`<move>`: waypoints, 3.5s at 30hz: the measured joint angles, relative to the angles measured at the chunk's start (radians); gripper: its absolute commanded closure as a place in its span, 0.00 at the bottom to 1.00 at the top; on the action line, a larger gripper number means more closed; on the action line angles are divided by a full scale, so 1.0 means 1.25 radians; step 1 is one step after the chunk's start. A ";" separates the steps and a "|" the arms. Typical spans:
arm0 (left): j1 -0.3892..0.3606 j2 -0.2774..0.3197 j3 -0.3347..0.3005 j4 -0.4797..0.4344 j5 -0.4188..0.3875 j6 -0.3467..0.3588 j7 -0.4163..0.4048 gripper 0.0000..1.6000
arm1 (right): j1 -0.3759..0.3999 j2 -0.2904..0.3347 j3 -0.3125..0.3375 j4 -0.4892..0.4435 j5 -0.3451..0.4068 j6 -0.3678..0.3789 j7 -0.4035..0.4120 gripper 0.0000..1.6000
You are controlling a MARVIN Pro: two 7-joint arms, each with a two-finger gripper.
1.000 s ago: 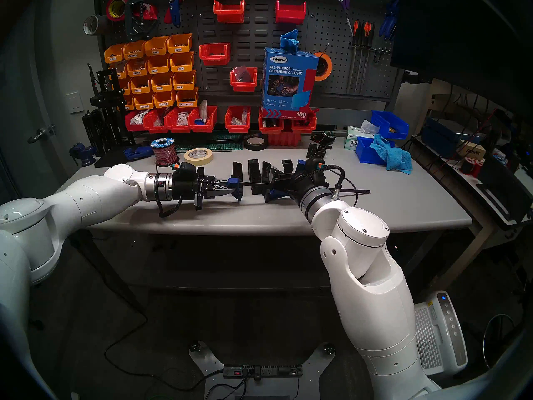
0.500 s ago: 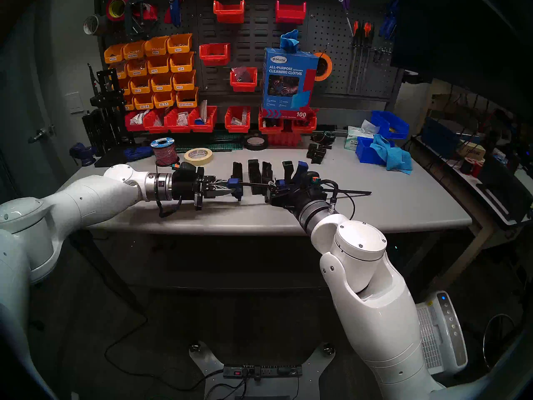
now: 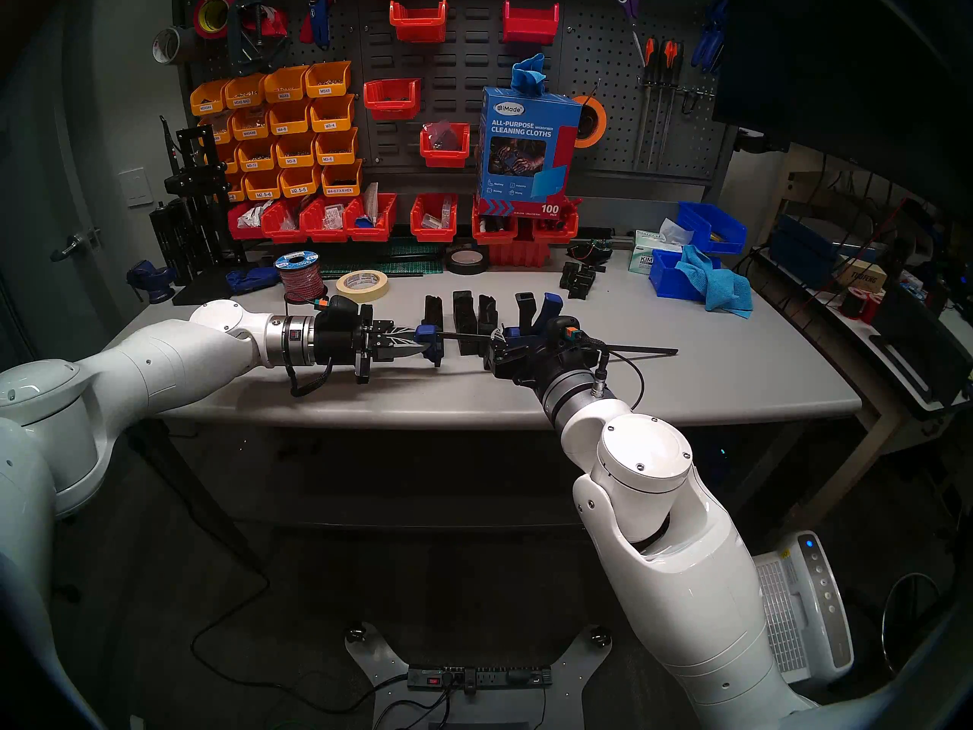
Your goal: Clamp the two 3D printed pieces together with the clamp
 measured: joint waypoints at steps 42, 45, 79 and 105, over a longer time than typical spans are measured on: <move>-0.008 0.001 0.017 -0.003 -0.009 -0.003 0.005 1.00 | 0.055 0.007 -0.028 0.120 -0.060 -0.102 -0.010 0.00; -0.008 0.001 0.018 -0.004 -0.010 -0.003 0.005 1.00 | 0.062 0.008 -0.030 0.130 -0.066 -0.110 -0.014 0.00; -0.013 0.003 0.032 -0.007 -0.018 -0.007 0.009 1.00 | 0.088 0.000 -0.007 0.146 -0.010 -0.110 0.027 1.00; -0.016 0.002 0.043 -0.011 -0.022 -0.010 0.010 1.00 | 0.087 0.025 0.004 0.136 -0.007 -0.107 0.061 1.00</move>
